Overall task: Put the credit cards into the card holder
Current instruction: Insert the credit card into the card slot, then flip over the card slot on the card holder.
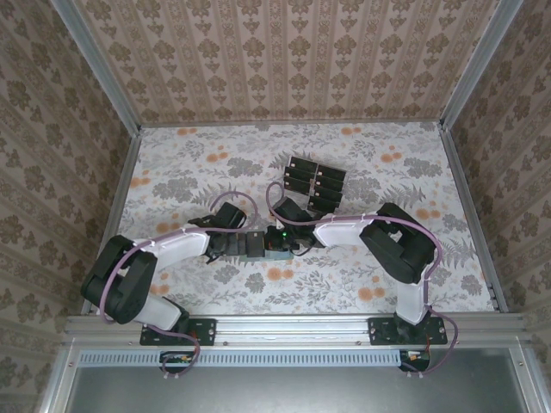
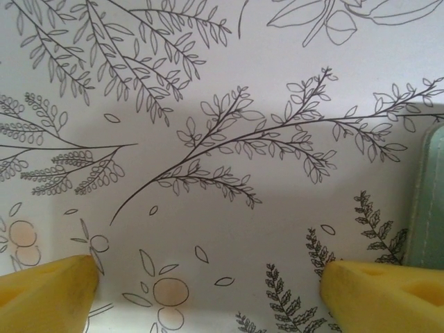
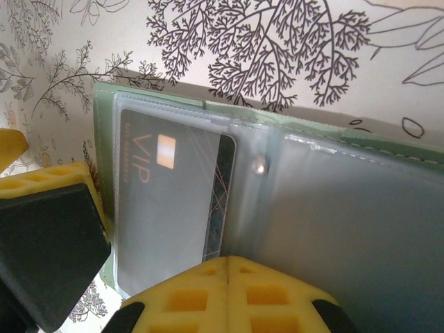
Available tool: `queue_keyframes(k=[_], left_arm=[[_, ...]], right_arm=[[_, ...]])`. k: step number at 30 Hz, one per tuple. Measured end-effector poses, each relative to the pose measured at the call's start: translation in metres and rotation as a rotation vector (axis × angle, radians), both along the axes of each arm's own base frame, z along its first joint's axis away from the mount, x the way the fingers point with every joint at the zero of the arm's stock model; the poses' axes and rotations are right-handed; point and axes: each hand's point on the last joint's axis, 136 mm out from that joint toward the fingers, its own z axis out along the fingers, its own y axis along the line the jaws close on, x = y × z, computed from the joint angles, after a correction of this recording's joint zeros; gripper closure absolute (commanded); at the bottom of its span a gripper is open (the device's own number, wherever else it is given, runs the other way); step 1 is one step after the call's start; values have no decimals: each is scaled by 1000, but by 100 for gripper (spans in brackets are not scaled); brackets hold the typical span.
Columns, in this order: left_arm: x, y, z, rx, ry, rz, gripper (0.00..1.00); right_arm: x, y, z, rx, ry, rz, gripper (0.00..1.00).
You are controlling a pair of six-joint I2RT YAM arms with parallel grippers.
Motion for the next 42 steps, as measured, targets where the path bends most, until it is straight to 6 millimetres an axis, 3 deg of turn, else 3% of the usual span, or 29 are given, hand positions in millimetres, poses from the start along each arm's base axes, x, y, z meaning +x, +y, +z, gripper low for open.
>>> queue_keyframes(k=[11, 14, 18, 23, 28, 38, 42], left_arm=[[1, 1, 11, -9, -28, 3, 0], [2, 1, 16, -18, -40, 4, 0], [7, -2, 27, -40, -70, 4, 0], [13, -7, 43, -73, -119, 4, 0], [15, -8, 48, -84, -133, 2, 0], [14, -9, 47, -91, -126, -2, 0], [13, -11, 47, -97, -123, -6, 0]], right_arm=[[-2, 3, 0, 3, 0, 14, 92], [-4, 0, 8, -3, -11, 26, 80], [-4, -7, 41, -4, -73, 49, 54], [7, -15, 67, -29, -147, 63, 46], [12, -30, 58, -97, -140, 76, 46], [14, -34, 28, -172, -103, 109, 45], [16, -37, 20, -185, -91, 104, 40]])
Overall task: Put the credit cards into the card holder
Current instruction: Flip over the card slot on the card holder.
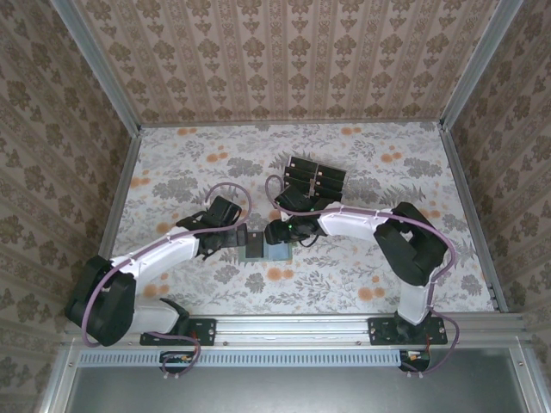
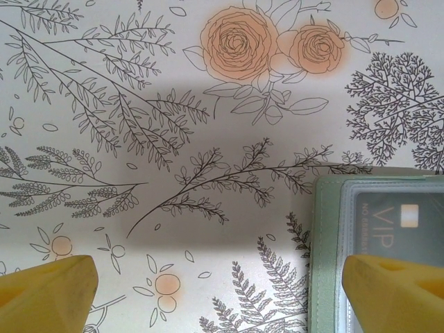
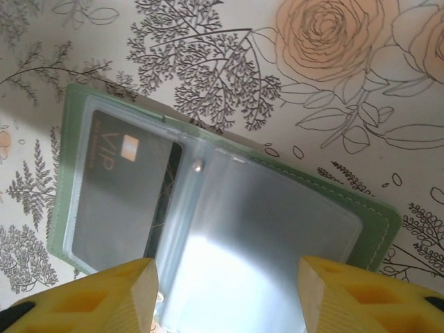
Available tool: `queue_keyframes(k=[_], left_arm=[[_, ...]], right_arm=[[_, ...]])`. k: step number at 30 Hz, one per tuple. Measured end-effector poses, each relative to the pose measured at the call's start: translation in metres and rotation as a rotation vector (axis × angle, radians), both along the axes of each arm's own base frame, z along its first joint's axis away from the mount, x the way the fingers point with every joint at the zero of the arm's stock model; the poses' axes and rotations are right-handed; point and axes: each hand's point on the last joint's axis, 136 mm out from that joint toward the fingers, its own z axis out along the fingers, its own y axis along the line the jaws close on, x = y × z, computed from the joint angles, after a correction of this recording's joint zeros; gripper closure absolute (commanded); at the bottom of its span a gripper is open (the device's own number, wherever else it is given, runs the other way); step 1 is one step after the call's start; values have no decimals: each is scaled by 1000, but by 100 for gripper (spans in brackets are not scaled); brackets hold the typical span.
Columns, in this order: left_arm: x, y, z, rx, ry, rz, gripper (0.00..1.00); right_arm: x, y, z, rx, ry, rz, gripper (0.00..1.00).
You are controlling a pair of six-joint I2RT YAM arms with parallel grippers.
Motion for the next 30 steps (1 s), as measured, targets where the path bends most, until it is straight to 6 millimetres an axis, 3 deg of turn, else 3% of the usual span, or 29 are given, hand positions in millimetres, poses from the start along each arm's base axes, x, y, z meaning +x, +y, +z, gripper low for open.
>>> queue_keyframes(k=[5, 13, 20, 30], left_arm=[[1, -9, 2, -19, -14, -27, 0], [-10, -39, -1, -57, -53, -131, 0], [-28, -47, -6, -82, -94, -194, 0], [-32, -59, 4, -114, -179, -230, 0]], right_arm=[[0, -1, -10, -7, 15, -4, 38], [3, 13, -8, 83, 31, -17, 38], [4, 23, -7, 152, 54, -29, 38], [5, 24, -7, 178, 68, -42, 36]])
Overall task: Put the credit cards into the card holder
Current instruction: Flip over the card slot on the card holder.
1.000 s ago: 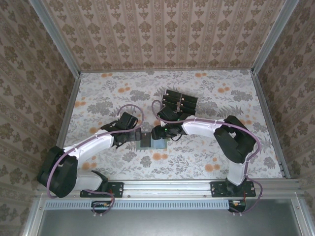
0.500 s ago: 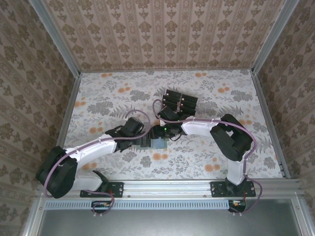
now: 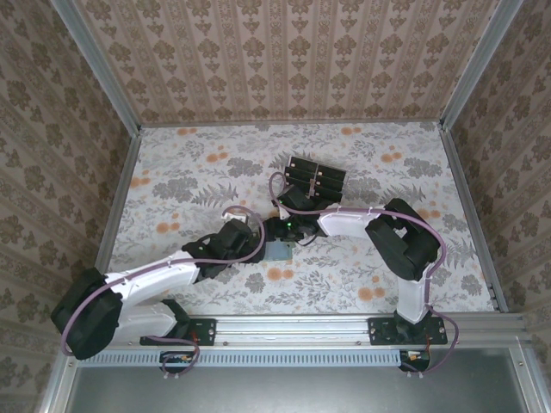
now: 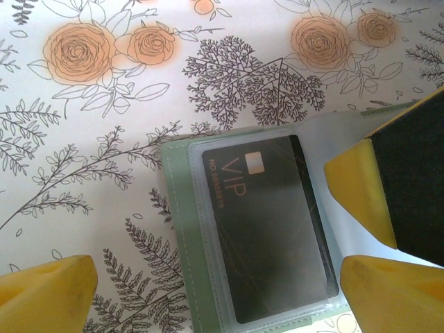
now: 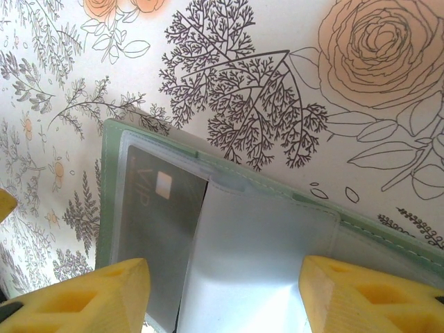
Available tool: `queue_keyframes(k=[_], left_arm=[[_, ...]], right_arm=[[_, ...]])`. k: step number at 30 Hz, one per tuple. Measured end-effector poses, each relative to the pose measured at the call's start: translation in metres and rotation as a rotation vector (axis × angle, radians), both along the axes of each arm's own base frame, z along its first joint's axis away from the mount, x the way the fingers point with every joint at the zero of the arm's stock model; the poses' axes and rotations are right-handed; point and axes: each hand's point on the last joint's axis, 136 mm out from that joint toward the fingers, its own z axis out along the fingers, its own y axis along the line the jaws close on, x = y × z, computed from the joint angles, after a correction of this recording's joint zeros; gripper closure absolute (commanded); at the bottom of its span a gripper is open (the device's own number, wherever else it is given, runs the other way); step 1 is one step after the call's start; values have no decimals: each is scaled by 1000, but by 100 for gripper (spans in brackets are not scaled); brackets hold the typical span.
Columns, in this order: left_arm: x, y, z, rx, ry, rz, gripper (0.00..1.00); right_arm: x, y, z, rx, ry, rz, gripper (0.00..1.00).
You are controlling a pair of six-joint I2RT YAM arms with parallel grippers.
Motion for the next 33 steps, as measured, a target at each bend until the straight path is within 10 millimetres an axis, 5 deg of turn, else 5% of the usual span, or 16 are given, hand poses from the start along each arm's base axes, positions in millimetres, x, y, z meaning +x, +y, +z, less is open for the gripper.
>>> queue_keyframes(k=[14, 23, 33], left_arm=[[4, -2, 5, 49, -95, 46, 0], [-6, 7, 38, -38, -197, 79, 0], [-15, -14, 20, -78, -156, -44, 0]], right_arm=[[5, -6, -1, 2, 2, -17, 33], [2, 3, 3, 32, 9, -23, 34], [0, 8, 4, 61, 30, -40, 34]])
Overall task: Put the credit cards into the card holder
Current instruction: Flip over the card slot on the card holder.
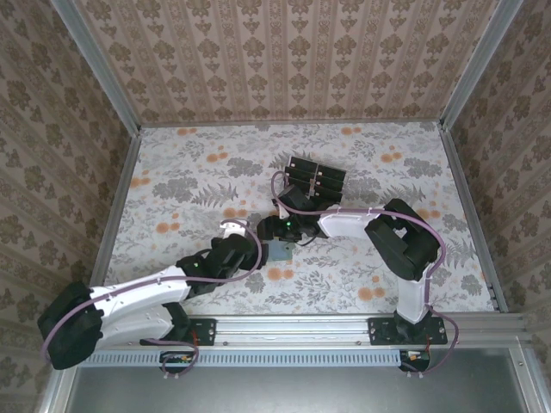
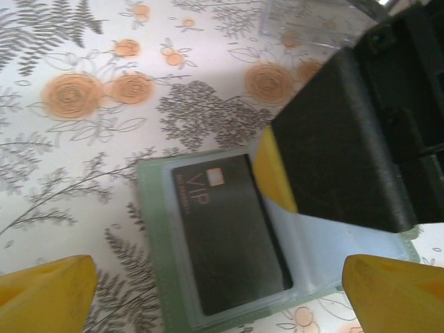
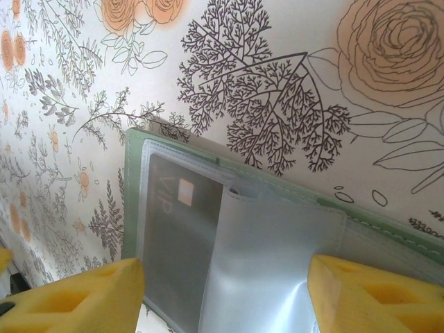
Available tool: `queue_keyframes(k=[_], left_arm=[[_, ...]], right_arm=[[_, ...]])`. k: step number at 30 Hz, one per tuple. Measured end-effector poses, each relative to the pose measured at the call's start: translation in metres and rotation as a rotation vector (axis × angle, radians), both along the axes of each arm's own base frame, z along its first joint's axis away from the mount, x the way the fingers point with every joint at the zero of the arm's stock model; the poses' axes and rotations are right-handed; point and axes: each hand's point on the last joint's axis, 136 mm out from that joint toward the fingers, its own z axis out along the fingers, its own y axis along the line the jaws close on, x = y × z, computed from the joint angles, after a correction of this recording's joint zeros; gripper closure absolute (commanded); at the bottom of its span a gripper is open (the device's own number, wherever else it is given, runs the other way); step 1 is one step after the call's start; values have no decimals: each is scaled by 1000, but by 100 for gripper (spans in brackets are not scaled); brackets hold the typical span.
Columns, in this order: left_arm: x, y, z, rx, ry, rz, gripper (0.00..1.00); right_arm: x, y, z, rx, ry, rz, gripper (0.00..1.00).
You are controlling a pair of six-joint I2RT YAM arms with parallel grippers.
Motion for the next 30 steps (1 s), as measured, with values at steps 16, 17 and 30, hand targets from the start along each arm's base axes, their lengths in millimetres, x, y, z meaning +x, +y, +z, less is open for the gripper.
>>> queue_keyframes(k=[16, 17, 30], left_arm=[[2, -17, -30, 67, 50, -62, 0], [3, -17, -30, 73, 49, -58, 0], [7, -7, -56, 162, 83, -10, 0]], right_arm=[[-3, 3, 0, 6, 14, -6, 34], [-3, 3, 0, 6, 14, -6, 34], [-4, 3, 1, 7, 16, -5, 34]])
